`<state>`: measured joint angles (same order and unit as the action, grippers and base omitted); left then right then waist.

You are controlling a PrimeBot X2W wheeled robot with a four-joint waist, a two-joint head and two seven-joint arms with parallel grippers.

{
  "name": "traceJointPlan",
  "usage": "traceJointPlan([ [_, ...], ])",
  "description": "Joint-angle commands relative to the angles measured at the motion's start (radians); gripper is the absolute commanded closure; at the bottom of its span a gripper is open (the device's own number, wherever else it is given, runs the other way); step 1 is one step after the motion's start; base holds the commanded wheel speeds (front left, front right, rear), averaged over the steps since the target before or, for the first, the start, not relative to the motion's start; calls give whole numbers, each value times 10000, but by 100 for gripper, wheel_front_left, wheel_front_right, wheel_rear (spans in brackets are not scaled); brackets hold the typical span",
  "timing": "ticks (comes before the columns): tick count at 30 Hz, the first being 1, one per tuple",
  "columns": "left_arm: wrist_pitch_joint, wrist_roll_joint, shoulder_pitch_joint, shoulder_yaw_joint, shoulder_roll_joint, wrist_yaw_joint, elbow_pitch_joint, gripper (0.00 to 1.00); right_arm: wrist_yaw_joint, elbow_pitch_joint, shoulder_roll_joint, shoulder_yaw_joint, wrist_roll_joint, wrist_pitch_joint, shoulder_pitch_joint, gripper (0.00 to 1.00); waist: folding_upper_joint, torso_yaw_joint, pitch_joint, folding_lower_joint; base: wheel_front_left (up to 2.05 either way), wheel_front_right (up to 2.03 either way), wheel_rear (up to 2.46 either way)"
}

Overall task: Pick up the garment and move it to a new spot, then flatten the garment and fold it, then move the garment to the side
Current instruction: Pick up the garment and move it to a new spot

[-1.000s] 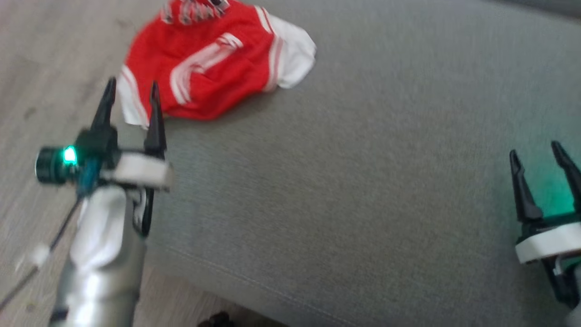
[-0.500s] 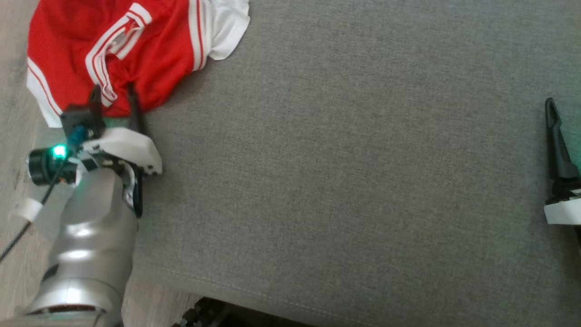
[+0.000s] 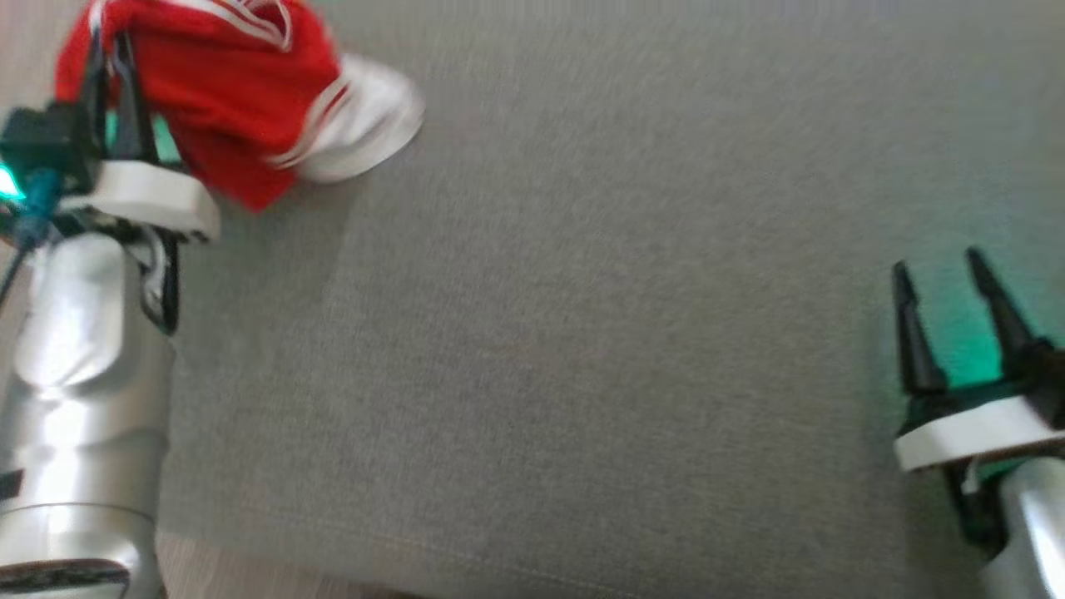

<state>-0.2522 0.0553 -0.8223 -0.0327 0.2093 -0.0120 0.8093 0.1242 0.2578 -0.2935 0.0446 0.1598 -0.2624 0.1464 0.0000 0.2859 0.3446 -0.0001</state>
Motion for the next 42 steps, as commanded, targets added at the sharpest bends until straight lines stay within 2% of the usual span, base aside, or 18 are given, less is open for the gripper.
traceJointPlan([
  [1, -93, -143, -173, 131, 656, 99, -743, 100, 65, -198, 81, 205, 125, 6, -197, 0, 0, -648, -1315, 1, 0, 0, 0],
  [5, -94, -602, -391, -469, 916, 464, -1918, 100, 65, -161, 718, 280, 167, 6, -488, 0, 0, -1463, -2621, 1, 0, 0, 0],
  [9, 221, -819, -601, -1037, 951, 838, -3184, 100, 65, -271, 1095, 567, 76, 6, -763, 0, 0, -2498, -3476, 1, 0, 0, 0],
  [14, 1001, -569, -676, -1766, 496, 1175, -4843, 100, 65, -493, 1482, 784, 33, 6, -819, 0, 0, -3674, -3665, 1, 0, 0, 0],
  [18, 1564, -132, -365, -2360, -53, 1292, -5562, 100, 65, -565, 1670, 994, 12, 6, -840, 0, 0, -4478, -3533, 1, 0, 0, 0],
  [22, 1752, 61, 380, -2857, -474, 1289, -5646, 100, 65, -588, 1792, 1283, 55, 6, -765, 0, 0, -5218, -3172, 1, 0, 0, 0],
  [25, 1389, -186, 1152, -3376, -609, 1200, -5357, 100, 65, -654, 1901, 1390, 76, 6, -599, 0, 0, -5688, -2613, 1, 0, 0, 0],
  [29, 497, -387, 2322, -3973, -822, 994, -3948, 100, 65, -812, 1955, 1647, -43, 6, -303, 0, 0, -5994, -1925, 1, 0, 0, 0],
  [30, 302, -332, 2605, -3999, -886, 896, -3454, 82, 65, -823, 1962, 1710, -83, 6, -253, 0, 0, -6029, -1832, 1, 0, 0, 0],
  [31, 162, -254, 2862, -3927, -954, 683, -2966, 3, 65, -834, 1975, 1747, -87, 6, -221, 0, 0, -6048, -1758, 1, 0, 0, 0],
  [33, -21, -102, 3292, -3784, -1083, 286, -2271, 0, 65, -844, 1989, 1793, -93, 6, -211, 0, 0, -6028, -1704, 1, 0, 0, 0],
  [35, -80, 189, 3719, -3579, -1255, -42, -2185, 0, 65, -880, 2003, 1753, -95, 6, -282, 0, 0, -5866, -1799, 1, 0, 0, 0],
  [36, -80, 189, 3719, -3579, -1255, -42, -2185, 0, 65, -880, 2003, 1753, -95, 6, -282, 0, 0, -5866, -1799, 1, 0, 0, 0],
  [37, -85, 306, 3969, -3475, -1325, -216, -2474, 0, 65, -903, 2014, 1713, -79, 6, -357, 0, 0, -5721, -1910, 1, 0, 0, 0],
  [38, -89, 480, 4647, -3274, -1418, -568, -3176, 0, 65, -903, 2044, 1663, -43, 6, -559, 0, 0, -5412, -2202, 1, 0, 0, 0],
  [39, -89, 480, 4647, -3274, -1418, -568, -3176, 0, 65, -903, 2044, 1663, -43, 6, -559, 0, 0, -5412, -2202, 1, 0, 0, 0],
  [42, -92, 788, 5900, -2999, -1513, -945, -4172, 0, 65, -723, 2069, 1564, -40, 6, -1001, 0, 0, -4859, -2841, 1, 0, 0, 0],
])
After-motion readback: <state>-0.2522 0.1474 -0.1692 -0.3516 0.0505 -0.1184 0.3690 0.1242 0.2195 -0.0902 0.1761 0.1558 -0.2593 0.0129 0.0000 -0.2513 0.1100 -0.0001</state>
